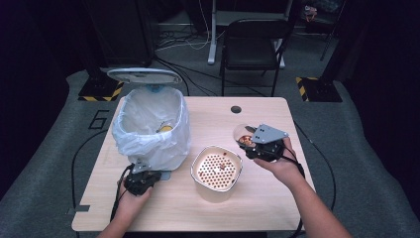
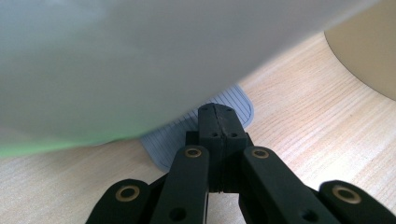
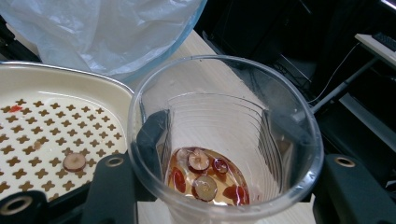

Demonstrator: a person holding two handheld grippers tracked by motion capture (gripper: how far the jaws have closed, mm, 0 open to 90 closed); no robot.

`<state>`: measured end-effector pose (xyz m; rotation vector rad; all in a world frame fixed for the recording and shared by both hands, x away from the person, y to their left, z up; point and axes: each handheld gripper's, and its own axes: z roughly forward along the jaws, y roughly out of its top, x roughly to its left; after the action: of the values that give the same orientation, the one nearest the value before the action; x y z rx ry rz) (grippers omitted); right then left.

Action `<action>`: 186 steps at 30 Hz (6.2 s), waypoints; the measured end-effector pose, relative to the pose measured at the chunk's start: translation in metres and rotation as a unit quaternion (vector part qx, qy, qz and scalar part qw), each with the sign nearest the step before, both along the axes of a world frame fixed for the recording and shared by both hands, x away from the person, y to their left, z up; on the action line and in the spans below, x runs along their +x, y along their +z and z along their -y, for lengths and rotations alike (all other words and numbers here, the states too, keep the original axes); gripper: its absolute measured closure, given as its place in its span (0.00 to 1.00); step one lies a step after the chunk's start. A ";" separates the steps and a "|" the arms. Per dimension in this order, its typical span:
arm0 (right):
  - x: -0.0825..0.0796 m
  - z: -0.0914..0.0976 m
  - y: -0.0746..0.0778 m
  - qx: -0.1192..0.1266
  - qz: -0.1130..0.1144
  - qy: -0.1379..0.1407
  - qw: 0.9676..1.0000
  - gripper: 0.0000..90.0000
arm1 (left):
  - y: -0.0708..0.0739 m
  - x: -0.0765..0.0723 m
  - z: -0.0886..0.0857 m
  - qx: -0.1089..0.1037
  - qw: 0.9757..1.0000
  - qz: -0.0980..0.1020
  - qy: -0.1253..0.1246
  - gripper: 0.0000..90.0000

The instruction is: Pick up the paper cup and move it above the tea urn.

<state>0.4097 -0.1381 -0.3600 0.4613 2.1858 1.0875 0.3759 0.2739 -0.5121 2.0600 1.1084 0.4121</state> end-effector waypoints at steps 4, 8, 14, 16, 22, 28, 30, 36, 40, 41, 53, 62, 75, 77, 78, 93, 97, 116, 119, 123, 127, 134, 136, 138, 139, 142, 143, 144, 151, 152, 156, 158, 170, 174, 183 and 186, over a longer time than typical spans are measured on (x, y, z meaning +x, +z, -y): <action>0.000 -0.006 0.001 -0.010 0.007 0.008 1.000 0.49 | 0.000 0.000 0.000 0.000 1.000 0.000 0.000 1.00; -0.001 -0.013 0.001 -0.020 0.015 0.018 1.000 0.49 | 0.000 0.000 0.000 0.000 1.000 0.000 -0.001 1.00; -0.004 -0.020 0.000 -0.034 0.026 0.027 0.999 0.49 | 0.000 0.000 0.000 0.000 1.000 0.000 -0.001 1.00; -0.005 -0.022 0.000 -0.039 0.031 0.029 0.998 0.49 | 0.000 0.000 0.000 0.000 1.000 0.000 -0.001 1.00; -0.009 -0.030 0.001 -0.065 0.051 0.039 0.996 0.49 | 0.000 0.000 0.000 0.000 1.000 0.000 0.000 1.00; -0.016 -0.042 0.002 -0.099 0.076 0.060 0.990 0.49 | 0.000 0.000 0.000 0.000 1.000 0.001 0.000 1.00; -0.018 -0.045 0.001 -0.108 0.086 0.065 0.988 0.49 | 0.000 0.000 0.000 0.000 1.000 0.001 0.000 1.00; -0.022 -0.053 -0.001 -0.138 0.104 0.078 0.982 0.49 | 0.000 0.000 0.001 -0.004 1.000 -0.002 0.000 1.00; -0.026 -0.058 -0.003 -0.168 0.124 0.081 0.975 0.49 | 0.000 0.000 0.001 -0.004 1.000 -0.002 0.000 1.00; -0.026 -0.058 -0.003 -0.168 0.124 0.081 0.975 0.49 | 0.000 0.000 0.001 -0.004 1.000 -0.002 0.000 1.00; -0.032 -0.064 -0.006 -0.210 0.153 0.095 0.961 0.50 | 0.000 0.000 0.001 -0.005 1.000 -0.002 0.000 1.00; -0.036 -0.068 -0.005 -0.237 0.175 0.103 0.950 0.50 | 0.000 0.000 0.001 -0.004 1.000 -0.002 0.000 1.00; -0.041 -0.074 -0.013 -0.288 0.214 0.120 0.926 0.50 | 0.000 0.000 0.000 -0.004 1.000 -0.002 -0.001 1.00; -0.042 -0.075 -0.014 -0.295 0.221 0.121 0.922 0.50 | 0.000 0.000 0.000 -0.004 1.000 -0.002 0.000 1.00; -0.043 -0.075 -0.014 -0.298 0.224 0.121 0.920 0.50 | 0.000 0.000 0.001 -0.004 1.000 -0.002 0.000 1.00; -0.054 -0.083 -0.027 -0.389 0.289 0.137 0.864 0.50 | 0.000 0.000 0.000 0.001 1.000 -0.001 -0.001 1.00; -0.057 -0.085 -0.030 -0.409 0.306 0.136 0.849 0.50 | 0.000 0.001 -0.001 0.006 1.000 0.003 -0.005 1.00; -0.065 -0.095 -0.038 -0.532 0.414 0.162 0.721 0.50 | -0.001 -0.001 0.003 -0.020 1.000 -0.011 0.013 1.00; -0.067 -0.095 -0.039 -0.535 0.424 0.161 0.713 0.50 | -0.001 -0.002 0.003 -0.020 1.000 -0.012 0.014 1.00; -0.067 -0.094 -0.042 -0.537 0.426 0.162 0.710 0.50 | -0.001 -0.002 0.003 -0.020 1.000 -0.011 0.014 1.00; -0.067 -0.093 -0.044 -0.538 0.431 0.161 0.706 0.50 | -0.001 -0.002 0.003 -0.020 1.000 -0.012 0.014 1.00; -0.068 -0.093 -0.045 -0.536 0.438 0.160 0.703 0.50 | -0.001 -0.002 0.003 -0.021 1.000 -0.013 0.016 1.00; -0.068 -0.093 -0.044 -0.536 0.434 0.160 0.707 0.50 | -0.001 -0.002 0.003 -0.022 1.000 -0.012 0.017 1.00; -0.068 -0.094 -0.044 -0.534 0.434 0.162 0.707 0.50 | -0.001 -0.002 0.003 -0.022 1.000 -0.012 0.017 1.00; -0.068 -0.094 -0.044 -0.533 0.434 0.163 0.708 0.50 | -0.001 -0.002 0.003 -0.022 1.000 -0.012 0.017 1.00; -0.068 -0.094 -0.044 -0.535 0.437 0.166 0.704 0.50 | -0.001 -0.002 0.003 -0.022 1.000 -0.012 0.017 1.00; -0.068 -0.094 -0.045 -0.535 0.437 0.168 0.703 0.50 | -0.001 -0.002 0.003 -0.022 1.000 -0.012 0.017 1.00; -0.068 -0.094 -0.046 -0.536 0.435 0.172 0.702 0.50 | -0.001 -0.002 0.003 -0.021 1.000 -0.012 0.016 1.00; -0.069 -0.094 -0.053 -0.550 0.444 0.183 0.683 0.50 | -0.001 -0.002 0.003 -0.022 1.000 -0.012 0.016 1.00; -0.069 -0.094 -0.052 -0.564 0.442 0.188 0.671 0.50 | -0.001 -0.002 0.003 -0.022 1.000 -0.012 0.016 1.00; -0.070 -0.094 -0.054 -0.566 0.443 0.187 0.669 0.50 | -0.001 -0.002 0.003 -0.021 1.000 -0.012 0.015 1.00; -0.070 -0.094 -0.055 -0.566 0.446 0.187 0.667 0.50 | -0.001 -0.002 0.003 -0.021 1.000 -0.012 0.016 1.00; -0.069 -0.093 -0.045 -0.571 0.440 0.161 0.674 0.50 | -0.001 -0.001 0.002 -0.021 1.000 -0.011 0.014 1.00; -0.068 -0.093 -0.042 -0.565 0.452 0.154 0.673 0.50 | -0.001 -0.002 0.003 -0.022 1.000 -0.012 0.015 1.00; -0.071 -0.095 -0.057 -0.575 0.437 0.180 0.668 0.51 | -0.002 -0.002 0.003 -0.022 1.000 -0.012 0.016 1.00; -0.072 -0.094 -0.071 -0.521 0.434 0.160 0.717 0.51 | -0.002 -0.002 0.003 -0.023 1.000 -0.013 0.016 1.00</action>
<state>0.3381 -0.0446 -0.4306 -0.8175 1.6147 -0.0202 0.3742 0.2714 -0.5137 2.0142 1.1567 0.3732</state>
